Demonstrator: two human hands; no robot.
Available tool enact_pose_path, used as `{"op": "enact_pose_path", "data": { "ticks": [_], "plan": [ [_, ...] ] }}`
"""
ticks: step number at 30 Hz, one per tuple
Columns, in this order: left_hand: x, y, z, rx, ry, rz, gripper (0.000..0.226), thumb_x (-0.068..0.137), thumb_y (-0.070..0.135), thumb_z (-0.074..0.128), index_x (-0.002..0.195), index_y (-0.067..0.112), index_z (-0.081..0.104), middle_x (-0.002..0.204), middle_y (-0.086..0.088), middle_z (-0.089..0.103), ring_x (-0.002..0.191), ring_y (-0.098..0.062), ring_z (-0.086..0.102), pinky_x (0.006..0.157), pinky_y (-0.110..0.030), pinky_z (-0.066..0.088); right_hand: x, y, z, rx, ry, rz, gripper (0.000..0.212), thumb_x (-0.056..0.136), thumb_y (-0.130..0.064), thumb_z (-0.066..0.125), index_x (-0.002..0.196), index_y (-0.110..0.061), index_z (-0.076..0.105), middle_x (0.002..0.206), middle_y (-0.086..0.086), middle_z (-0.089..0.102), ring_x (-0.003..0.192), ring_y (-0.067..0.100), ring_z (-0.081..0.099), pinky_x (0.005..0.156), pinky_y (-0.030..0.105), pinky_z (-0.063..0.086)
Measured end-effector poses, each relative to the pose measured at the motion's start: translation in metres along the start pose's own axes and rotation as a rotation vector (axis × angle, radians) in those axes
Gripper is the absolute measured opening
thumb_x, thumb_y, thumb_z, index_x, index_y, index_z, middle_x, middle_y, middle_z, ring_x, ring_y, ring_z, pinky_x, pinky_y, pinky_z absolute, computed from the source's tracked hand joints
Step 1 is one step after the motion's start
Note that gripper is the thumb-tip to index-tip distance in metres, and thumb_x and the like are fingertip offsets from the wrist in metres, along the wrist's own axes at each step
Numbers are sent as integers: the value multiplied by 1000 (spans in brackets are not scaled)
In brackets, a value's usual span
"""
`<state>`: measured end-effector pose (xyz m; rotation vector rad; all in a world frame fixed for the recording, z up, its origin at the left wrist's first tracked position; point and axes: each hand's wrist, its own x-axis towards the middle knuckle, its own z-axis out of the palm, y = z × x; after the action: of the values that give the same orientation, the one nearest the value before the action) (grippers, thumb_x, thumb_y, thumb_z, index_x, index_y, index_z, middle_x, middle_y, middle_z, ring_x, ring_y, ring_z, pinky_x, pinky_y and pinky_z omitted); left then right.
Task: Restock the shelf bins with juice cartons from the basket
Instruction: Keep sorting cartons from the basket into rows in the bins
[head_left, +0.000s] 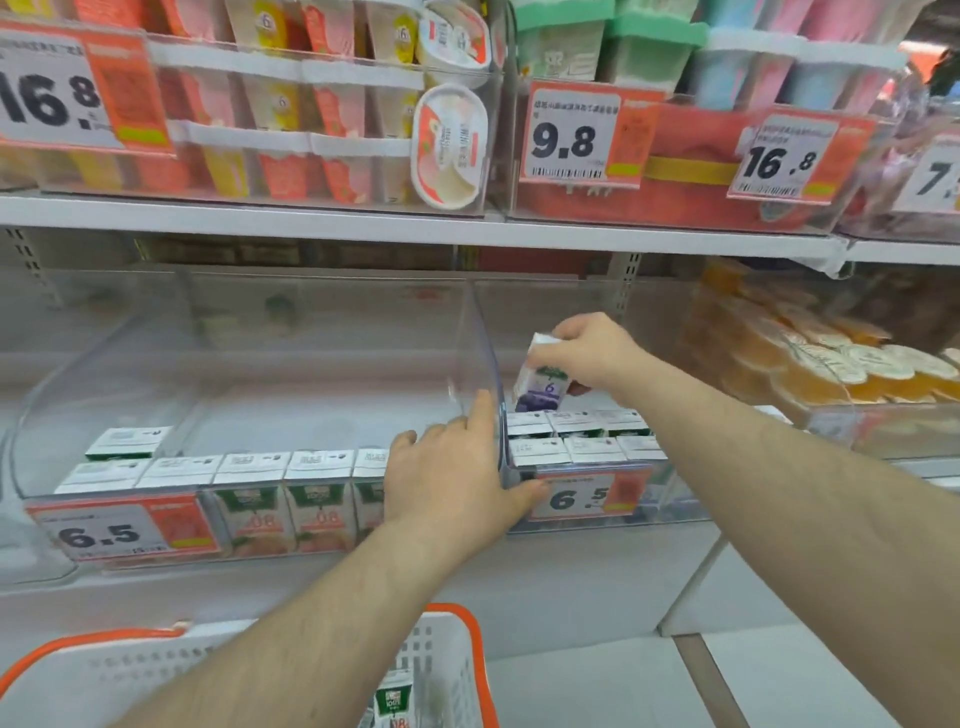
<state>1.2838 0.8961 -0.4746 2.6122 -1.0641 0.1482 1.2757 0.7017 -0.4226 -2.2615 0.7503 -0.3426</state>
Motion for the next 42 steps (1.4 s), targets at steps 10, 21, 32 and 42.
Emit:
{"op": "enact_pose_path", "data": {
  "ticks": [10,21,32,42],
  "plan": [
    [-2,-2,0,-54,-3,-3,96,75,79,51,148,32,13,128,13,60,124,-16,51,114,-41,24,30,6,17,91,-640,200,15,68,-32,73,76,-19,72,83,2,65,75,25,61,85,42,51],
    [-1,0,0,-98,-2,-9,89,75,74,57,144,31,20,123,13,62,123,-14,51,115,-41,21,40,4,17,99,-845,397,72,51,-21,74,120,-3,66,110,19,67,88,35,63,87,46,49],
    [-1,0,-1,-108,-19,-7,88,74,73,57,144,31,22,120,13,63,120,-16,53,114,-42,21,38,5,22,3,-731,350,51,76,-27,63,124,-10,66,109,14,71,84,30,65,88,47,50],
    [-30,-15,-29,-475,291,52,79,76,47,71,143,25,36,121,11,51,109,-13,49,100,-39,41,-48,-36,19,-69,386,-84,9,75,-18,58,78,-18,67,79,-2,68,77,18,61,65,25,43]
  ]
}}
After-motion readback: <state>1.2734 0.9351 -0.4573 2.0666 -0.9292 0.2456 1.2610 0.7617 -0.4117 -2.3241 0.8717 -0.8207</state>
